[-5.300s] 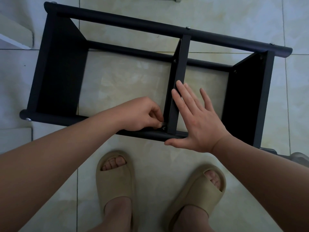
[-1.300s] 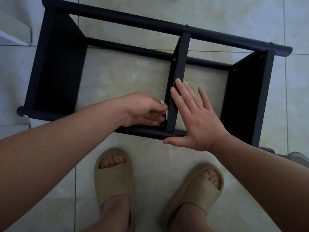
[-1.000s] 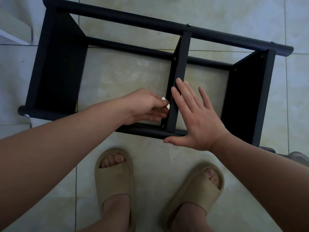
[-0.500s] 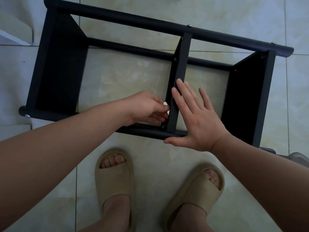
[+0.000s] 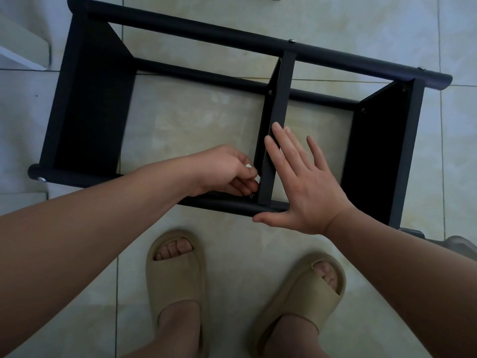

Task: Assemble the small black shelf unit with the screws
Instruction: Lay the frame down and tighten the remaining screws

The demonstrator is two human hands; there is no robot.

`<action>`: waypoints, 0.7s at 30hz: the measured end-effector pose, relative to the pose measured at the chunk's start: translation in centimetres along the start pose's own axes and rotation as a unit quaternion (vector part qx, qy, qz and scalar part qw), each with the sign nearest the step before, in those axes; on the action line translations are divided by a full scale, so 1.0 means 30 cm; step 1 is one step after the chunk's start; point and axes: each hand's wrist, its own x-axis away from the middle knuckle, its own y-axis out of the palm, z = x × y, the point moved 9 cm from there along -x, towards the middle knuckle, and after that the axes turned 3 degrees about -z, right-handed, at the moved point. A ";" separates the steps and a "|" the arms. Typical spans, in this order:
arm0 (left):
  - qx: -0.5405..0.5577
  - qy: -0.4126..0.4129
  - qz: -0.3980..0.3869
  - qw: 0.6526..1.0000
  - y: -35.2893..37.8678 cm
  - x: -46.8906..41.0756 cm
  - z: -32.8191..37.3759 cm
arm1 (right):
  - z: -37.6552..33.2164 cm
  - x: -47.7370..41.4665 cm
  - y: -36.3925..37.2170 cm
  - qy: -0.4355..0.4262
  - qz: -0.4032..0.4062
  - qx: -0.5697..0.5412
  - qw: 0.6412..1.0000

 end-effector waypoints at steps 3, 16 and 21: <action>-0.020 0.007 -0.009 1.000 0.003 0.010 0.006 | -0.001 0.000 0.001 0.000 0.000 0.002 1.000; -0.082 0.026 -0.029 0.996 0.005 0.026 0.008 | 0.000 -0.001 0.003 0.002 -0.011 0.008 1.000; -0.111 0.030 -0.037 0.993 0.006 0.026 0.002 | 0.001 -0.001 0.003 0.001 -0.010 0.005 1.000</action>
